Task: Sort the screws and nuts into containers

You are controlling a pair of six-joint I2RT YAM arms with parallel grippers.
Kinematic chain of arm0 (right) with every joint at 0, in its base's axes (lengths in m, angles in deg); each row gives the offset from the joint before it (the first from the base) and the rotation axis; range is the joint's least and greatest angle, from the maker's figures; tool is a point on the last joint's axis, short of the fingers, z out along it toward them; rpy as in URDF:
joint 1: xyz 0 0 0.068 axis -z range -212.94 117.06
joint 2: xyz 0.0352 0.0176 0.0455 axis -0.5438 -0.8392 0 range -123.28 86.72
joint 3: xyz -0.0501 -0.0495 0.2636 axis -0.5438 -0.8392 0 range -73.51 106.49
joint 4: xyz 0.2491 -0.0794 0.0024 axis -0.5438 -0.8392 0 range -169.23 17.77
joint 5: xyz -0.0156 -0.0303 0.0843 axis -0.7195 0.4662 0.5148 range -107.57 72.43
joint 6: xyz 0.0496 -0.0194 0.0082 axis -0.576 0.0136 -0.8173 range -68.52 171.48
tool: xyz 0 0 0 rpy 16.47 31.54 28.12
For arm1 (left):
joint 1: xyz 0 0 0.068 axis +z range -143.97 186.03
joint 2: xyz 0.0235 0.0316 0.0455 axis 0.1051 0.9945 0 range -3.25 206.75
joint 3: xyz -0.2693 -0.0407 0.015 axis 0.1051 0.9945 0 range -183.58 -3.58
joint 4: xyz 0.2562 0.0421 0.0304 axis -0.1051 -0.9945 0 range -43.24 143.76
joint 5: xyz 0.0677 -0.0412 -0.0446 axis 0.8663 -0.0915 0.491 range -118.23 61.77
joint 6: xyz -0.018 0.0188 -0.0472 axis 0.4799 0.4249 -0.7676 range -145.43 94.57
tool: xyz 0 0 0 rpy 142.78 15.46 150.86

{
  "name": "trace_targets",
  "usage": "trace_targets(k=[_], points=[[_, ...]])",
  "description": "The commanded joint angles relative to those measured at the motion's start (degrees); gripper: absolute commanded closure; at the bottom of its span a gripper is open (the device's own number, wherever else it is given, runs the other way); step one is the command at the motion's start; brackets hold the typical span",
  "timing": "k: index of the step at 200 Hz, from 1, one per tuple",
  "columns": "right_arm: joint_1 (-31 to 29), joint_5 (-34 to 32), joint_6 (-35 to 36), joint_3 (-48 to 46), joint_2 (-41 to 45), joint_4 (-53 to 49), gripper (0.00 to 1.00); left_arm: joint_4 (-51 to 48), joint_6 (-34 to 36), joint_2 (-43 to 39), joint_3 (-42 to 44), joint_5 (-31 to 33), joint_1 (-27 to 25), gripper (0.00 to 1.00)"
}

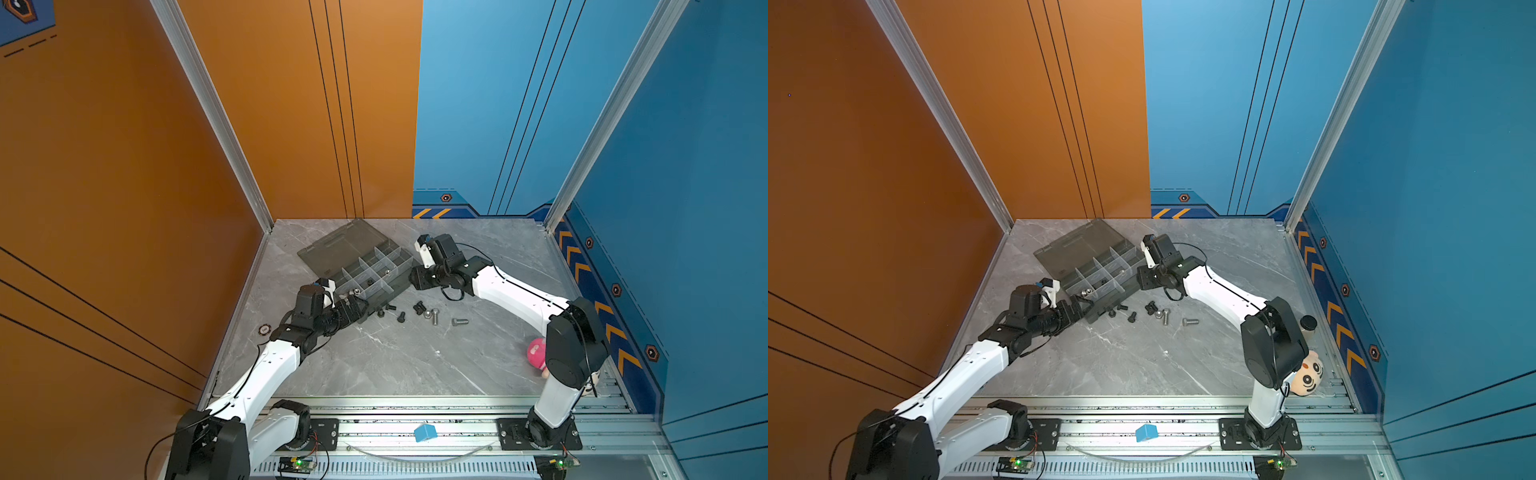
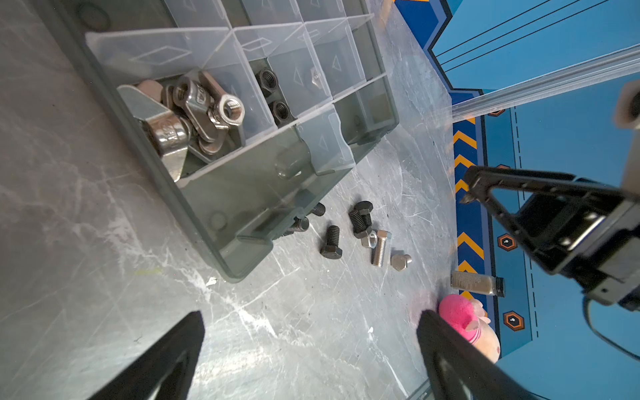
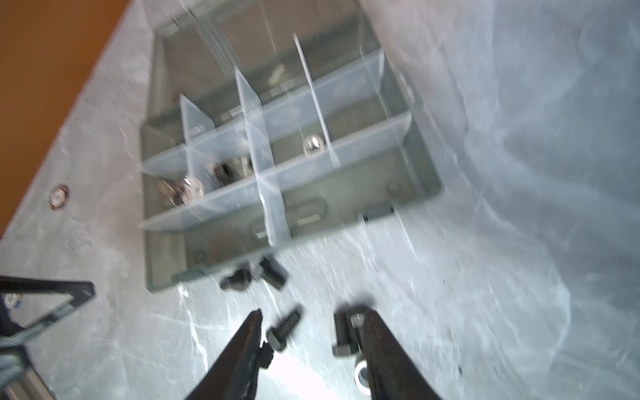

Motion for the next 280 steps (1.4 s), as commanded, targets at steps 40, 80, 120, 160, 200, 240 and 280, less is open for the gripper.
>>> trace_targets(k=[40,80,120,160,200,240,280], points=[[0.1,3.5,-5.6,-14.8,4.0,1.5,0.51,0.1,-0.2,1.0,-1.0,-0.5,-1.0,0.02],[0.2,4.4,-7.6,-19.5,5.1,4.1,0.52,0.4,-0.2,1.9,-1.4,-0.2,-1.5,0.02],[0.0,5.1,-8.8,-21.6,5.0,6.0,0.52,0.6,-0.4,2.6,-1.8,0.2,-2.2,0.02],[-0.1,5.9,-9.6,-22.0,3.7,7.8,0.52,0.8,-0.3,3.2,-1.9,0.3,-2.6,0.02],[-0.2,6.4,-10.1,-22.1,2.3,9.1,0.52,0.8,-0.2,3.5,-1.9,0.4,-2.8,0.02],[-0.1,6.5,-10.4,-22.4,1.2,10.1,0.52,0.8,-0.2,3.5,-1.7,0.5,-2.8,0.02],[0.0,5.0,-10.5,-22.4,0.5,9.8,0.52,1.0,-0.2,3.7,-1.8,0.5,-2.8,0.02]])
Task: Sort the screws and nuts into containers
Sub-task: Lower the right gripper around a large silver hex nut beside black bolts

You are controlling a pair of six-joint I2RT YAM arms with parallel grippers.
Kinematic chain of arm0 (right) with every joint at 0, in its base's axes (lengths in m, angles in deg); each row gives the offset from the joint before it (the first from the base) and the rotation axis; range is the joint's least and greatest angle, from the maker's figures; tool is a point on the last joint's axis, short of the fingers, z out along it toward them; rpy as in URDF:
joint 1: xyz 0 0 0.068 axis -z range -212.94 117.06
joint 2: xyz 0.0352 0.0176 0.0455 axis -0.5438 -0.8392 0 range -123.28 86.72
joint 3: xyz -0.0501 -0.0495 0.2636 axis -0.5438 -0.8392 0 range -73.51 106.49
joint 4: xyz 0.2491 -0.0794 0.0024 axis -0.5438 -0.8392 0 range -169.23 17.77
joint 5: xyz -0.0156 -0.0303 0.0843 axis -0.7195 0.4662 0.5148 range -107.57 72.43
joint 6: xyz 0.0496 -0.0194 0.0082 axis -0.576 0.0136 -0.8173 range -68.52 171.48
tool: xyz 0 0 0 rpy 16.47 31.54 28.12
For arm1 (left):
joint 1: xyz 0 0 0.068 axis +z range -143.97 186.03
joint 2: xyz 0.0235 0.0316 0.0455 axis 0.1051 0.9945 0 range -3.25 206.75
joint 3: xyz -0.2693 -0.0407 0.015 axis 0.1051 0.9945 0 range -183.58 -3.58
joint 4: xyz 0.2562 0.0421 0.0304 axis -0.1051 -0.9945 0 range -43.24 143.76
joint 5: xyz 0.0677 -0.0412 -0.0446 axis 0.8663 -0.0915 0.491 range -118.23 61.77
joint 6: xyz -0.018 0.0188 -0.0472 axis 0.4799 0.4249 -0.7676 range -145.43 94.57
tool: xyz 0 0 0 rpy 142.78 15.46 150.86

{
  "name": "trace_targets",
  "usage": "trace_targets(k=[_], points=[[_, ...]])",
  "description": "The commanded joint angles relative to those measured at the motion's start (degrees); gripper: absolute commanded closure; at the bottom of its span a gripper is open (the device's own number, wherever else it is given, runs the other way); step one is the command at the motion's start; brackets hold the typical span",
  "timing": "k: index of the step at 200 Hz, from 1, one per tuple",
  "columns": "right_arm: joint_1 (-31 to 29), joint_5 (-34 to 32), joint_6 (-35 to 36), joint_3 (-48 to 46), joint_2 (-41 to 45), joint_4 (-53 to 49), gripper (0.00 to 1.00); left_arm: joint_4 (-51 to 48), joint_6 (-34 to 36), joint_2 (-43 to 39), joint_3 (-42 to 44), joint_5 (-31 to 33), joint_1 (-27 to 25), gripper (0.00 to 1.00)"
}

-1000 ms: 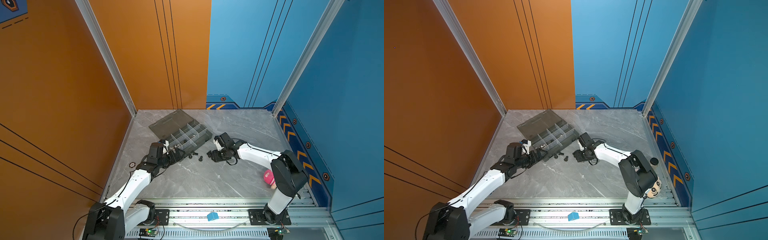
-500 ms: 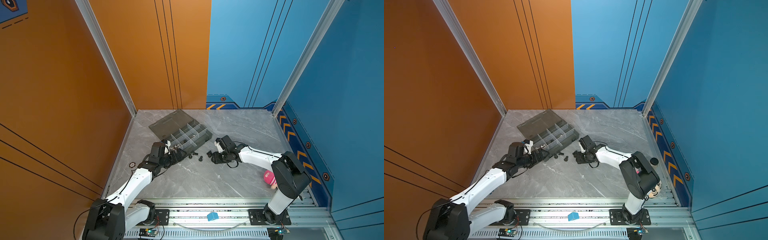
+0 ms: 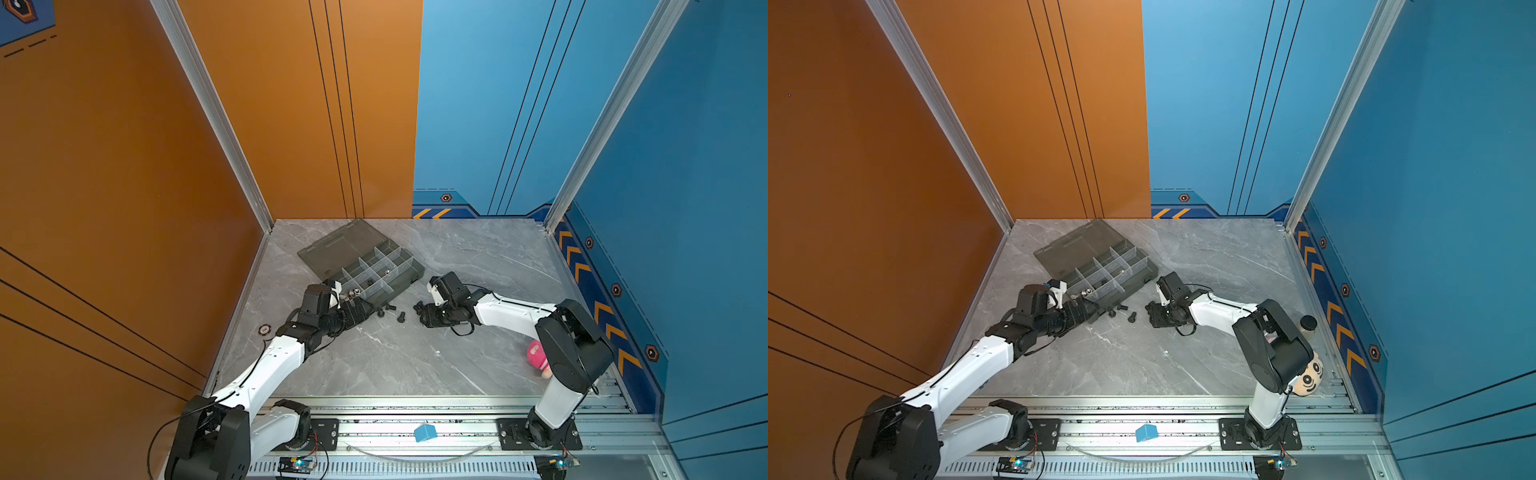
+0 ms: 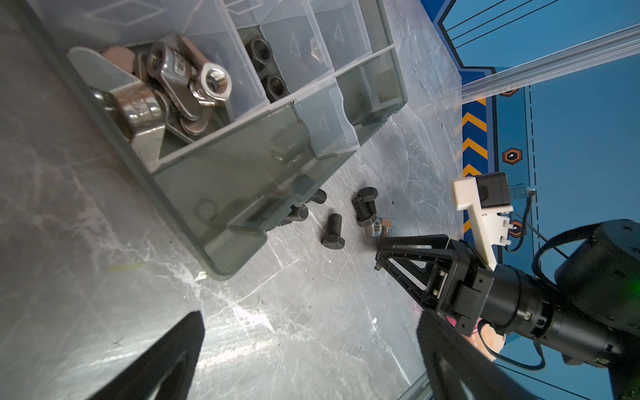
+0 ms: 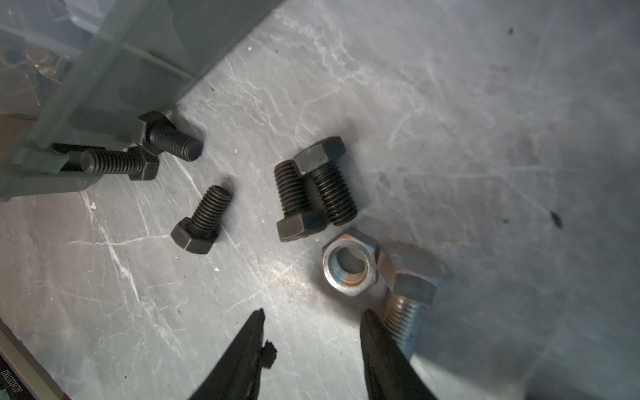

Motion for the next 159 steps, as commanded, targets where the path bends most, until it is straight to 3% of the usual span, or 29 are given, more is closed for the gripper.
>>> trace_targets(k=[1,159], points=[[0.0,-1.0,-0.9,-0.6,-1.0,0.3,0.53,0.5,-0.1,0.6,-1.2,0.5,-0.5,0.02],[-1.9,-11.4,4.8,3.0,-8.0,-5.5,0.54,0.4,0.0,0.5,-1.1,0.6,-0.5,0.02]])
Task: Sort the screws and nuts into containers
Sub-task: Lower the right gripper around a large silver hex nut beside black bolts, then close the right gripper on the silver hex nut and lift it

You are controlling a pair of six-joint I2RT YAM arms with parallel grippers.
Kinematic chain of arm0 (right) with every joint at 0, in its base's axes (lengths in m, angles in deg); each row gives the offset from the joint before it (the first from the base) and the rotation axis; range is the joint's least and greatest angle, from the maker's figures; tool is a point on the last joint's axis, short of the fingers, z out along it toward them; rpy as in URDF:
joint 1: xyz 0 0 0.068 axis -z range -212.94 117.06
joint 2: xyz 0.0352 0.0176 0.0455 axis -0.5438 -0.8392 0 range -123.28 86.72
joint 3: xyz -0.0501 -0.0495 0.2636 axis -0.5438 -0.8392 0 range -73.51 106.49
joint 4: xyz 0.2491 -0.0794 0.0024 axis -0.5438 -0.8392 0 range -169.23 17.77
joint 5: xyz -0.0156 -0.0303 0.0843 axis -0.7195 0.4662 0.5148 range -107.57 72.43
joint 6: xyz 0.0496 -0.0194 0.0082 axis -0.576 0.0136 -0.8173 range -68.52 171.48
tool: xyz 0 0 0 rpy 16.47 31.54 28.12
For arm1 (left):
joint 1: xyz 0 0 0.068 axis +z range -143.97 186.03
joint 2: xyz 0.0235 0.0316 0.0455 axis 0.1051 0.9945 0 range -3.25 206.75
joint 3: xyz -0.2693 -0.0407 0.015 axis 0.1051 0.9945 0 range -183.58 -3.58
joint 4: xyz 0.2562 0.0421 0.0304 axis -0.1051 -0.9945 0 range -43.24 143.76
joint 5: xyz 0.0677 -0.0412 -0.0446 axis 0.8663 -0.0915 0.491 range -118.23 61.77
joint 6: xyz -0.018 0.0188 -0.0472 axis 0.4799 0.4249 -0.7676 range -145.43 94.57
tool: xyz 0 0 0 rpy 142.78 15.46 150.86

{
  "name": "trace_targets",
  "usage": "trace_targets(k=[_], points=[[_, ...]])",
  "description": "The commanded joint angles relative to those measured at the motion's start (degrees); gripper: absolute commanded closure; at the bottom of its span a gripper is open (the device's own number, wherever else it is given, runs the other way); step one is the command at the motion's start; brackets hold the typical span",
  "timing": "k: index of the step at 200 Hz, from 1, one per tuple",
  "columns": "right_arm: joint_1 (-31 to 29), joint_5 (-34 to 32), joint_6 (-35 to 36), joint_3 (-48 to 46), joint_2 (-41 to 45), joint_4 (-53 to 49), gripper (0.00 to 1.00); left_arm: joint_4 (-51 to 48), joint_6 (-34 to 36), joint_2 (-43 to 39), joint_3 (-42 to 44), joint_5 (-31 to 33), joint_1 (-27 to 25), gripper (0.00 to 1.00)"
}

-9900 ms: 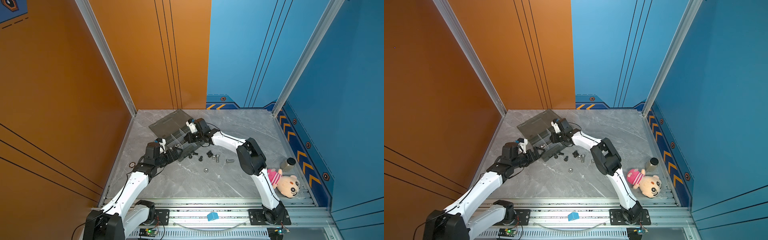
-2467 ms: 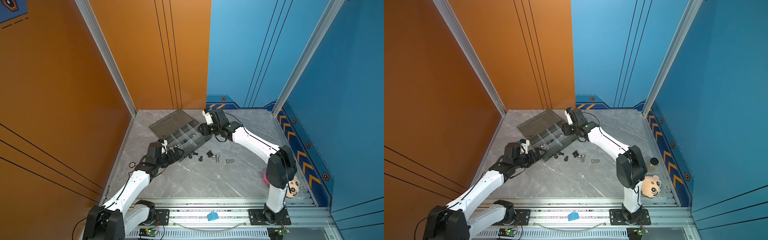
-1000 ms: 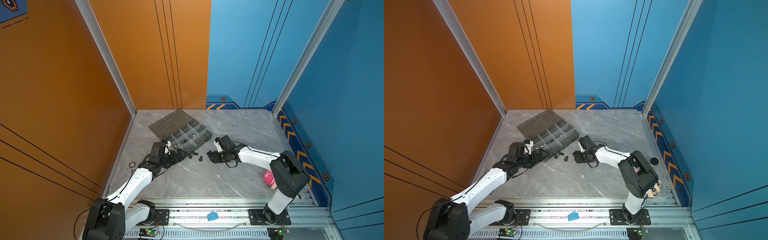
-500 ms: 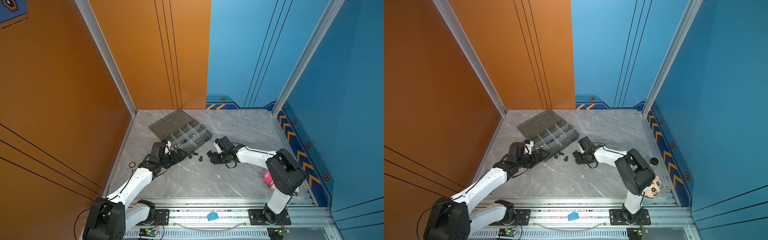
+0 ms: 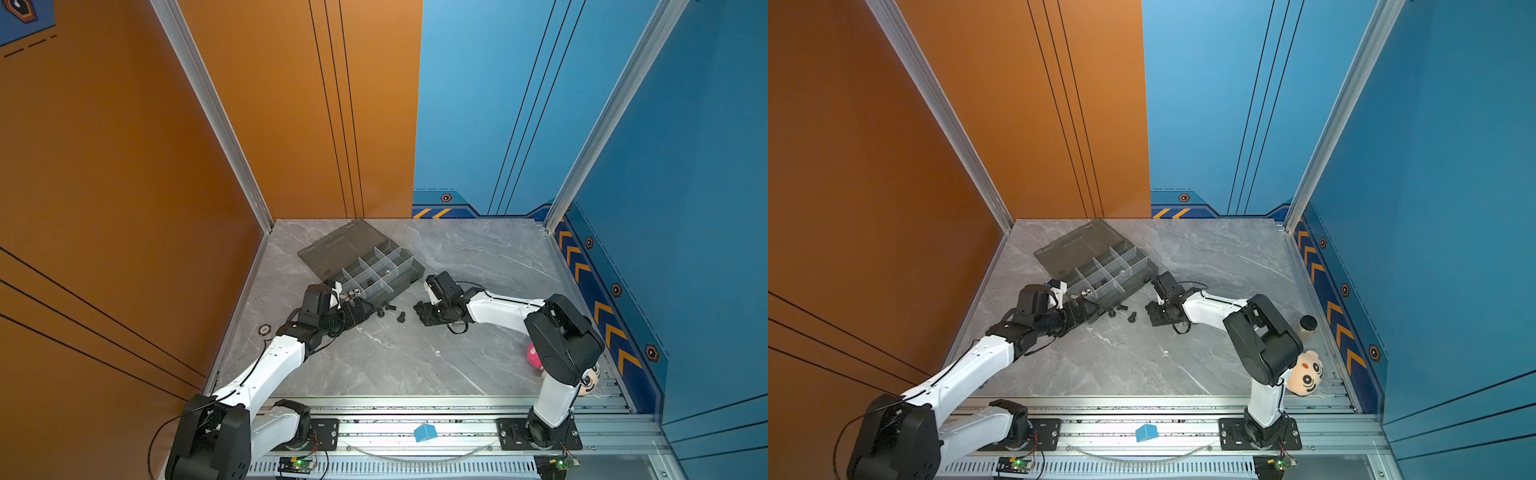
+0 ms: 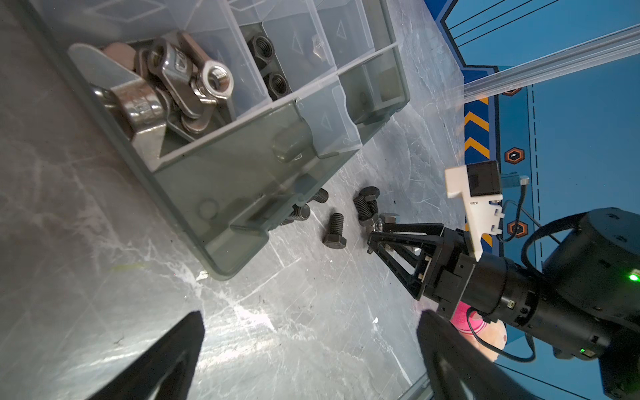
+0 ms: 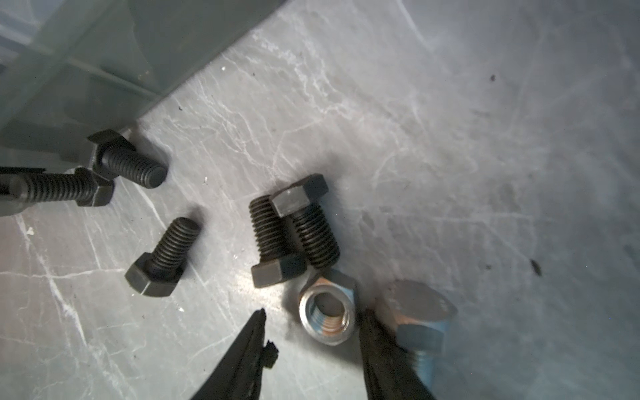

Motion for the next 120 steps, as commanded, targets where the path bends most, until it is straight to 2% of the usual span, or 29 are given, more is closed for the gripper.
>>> trace_targets(k=[1,34,102,120], points=[[-0.6,-4.8,2.2,-0.2,-3.7,-5.4,0.54,0.5,0.0,0.1,-1.1,0.6,-0.5,0.02],[-2.0,-8.1,3.8,1.4,-5.7,-7.8,0.55,0.4,0.0,0.3,-1.1,0.5,-0.5,0.02],[-2.8,-8.1,3.6,1.8,-6.3,-8.6,0.65,0.5,0.0,0.3,-1.1,0.6,-0.5,0.02],[-3.0,-8.1,3.6,1.7,-6.3,-8.9,0.71,0.5,0.0,0.4,-1.1,0.6,-0.5,0.02]])
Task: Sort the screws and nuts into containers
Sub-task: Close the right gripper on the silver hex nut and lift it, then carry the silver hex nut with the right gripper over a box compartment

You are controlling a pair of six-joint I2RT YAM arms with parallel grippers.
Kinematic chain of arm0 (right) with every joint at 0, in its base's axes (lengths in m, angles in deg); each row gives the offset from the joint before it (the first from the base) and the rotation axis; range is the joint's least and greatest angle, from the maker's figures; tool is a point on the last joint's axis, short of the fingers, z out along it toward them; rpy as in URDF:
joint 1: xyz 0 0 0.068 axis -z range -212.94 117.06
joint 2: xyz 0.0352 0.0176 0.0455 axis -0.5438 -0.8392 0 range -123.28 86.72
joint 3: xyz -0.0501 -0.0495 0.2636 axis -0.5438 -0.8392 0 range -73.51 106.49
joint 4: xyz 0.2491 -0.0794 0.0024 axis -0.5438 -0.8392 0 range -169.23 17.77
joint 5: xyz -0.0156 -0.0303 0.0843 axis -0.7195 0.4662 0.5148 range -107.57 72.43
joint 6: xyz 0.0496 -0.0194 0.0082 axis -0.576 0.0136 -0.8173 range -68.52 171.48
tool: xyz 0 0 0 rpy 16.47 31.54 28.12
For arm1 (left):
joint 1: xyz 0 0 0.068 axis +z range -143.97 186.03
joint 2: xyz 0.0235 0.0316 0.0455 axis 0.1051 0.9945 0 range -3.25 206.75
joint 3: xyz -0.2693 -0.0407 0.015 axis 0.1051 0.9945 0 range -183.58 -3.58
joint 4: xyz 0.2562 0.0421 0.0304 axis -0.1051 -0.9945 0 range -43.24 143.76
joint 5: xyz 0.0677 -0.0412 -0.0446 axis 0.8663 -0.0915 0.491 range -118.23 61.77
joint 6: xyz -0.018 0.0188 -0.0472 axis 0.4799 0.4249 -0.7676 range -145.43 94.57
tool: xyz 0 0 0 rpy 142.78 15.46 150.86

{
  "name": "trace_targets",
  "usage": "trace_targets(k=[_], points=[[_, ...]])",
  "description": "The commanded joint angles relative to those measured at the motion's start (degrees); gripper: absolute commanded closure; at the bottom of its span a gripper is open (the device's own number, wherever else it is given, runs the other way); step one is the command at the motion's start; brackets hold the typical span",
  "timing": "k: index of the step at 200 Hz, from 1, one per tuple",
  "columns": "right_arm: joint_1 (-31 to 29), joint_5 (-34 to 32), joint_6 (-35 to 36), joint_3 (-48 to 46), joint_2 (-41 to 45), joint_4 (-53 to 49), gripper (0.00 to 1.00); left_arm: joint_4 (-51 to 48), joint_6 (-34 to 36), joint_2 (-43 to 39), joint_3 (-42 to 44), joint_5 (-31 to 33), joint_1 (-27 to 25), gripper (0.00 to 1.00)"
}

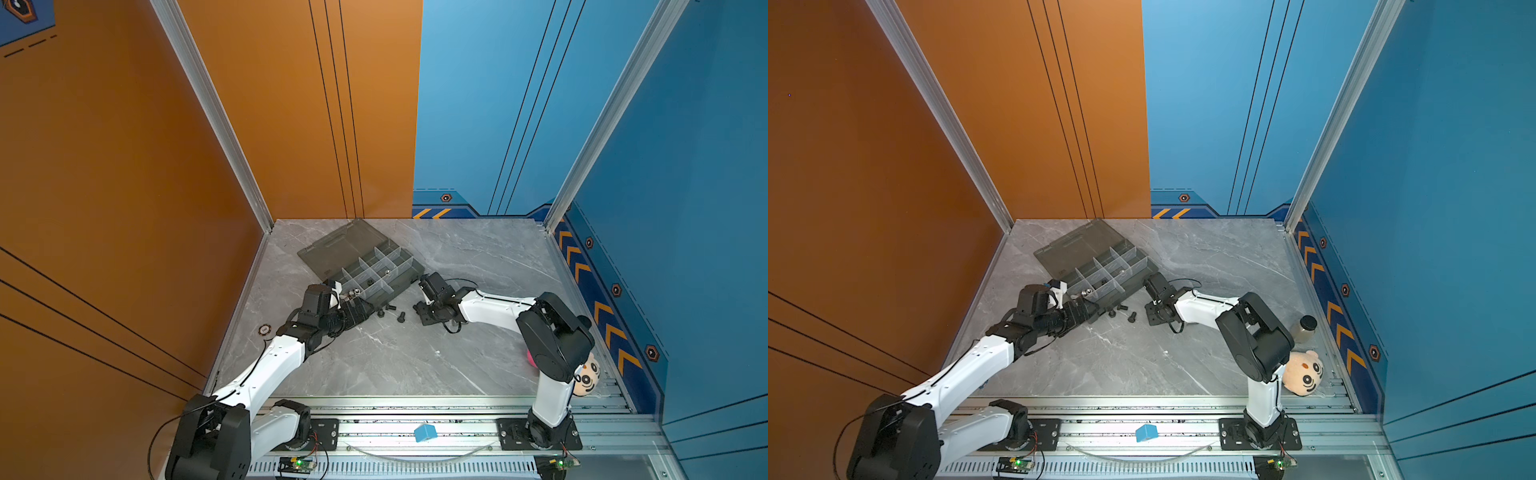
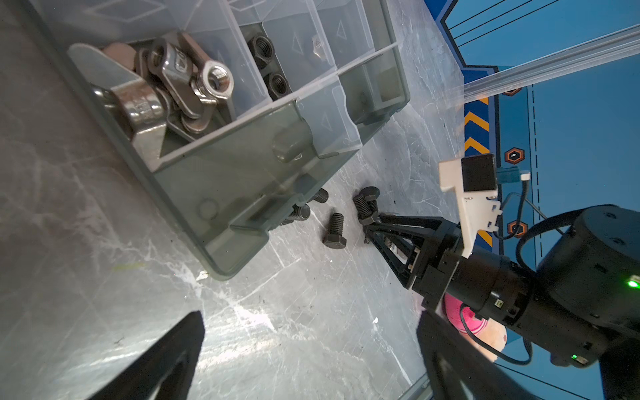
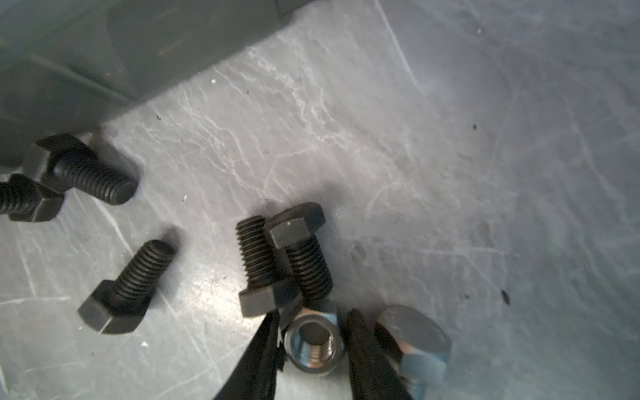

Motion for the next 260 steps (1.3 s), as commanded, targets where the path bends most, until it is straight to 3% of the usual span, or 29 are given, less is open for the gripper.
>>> trace_targets(k=[1,61,161,210,260], points=[[-0.6,-0.2,0.0,-1.5,-3.7,-6.9,0.71,0.5,0.0,0.4,-1.1,0.6,-0.5,0.02],[0.2,1.8,-0.1,-2.3,0.7,-5.9,1.00,0.7,0.0,0.2,-1.0,0.5,-0.5,0.02],[3.8,9.1,2.1,0.1,7.9,-6.0,1.00,1.4,-0.1,0.3,-0.8,0.1,-0.4,0.02],[5.3,12.6,6.1,10.1,8.4,-7.5,1.00,1.8,-0.2,0.4,-0.6,-0.4,-0.3,0.02],[5.3,13.2,8.2,23.9,1.1,-5.7,1.00,1.5,-0.1,-0.3,-0.5,-0.7,-0.2,0.02]])
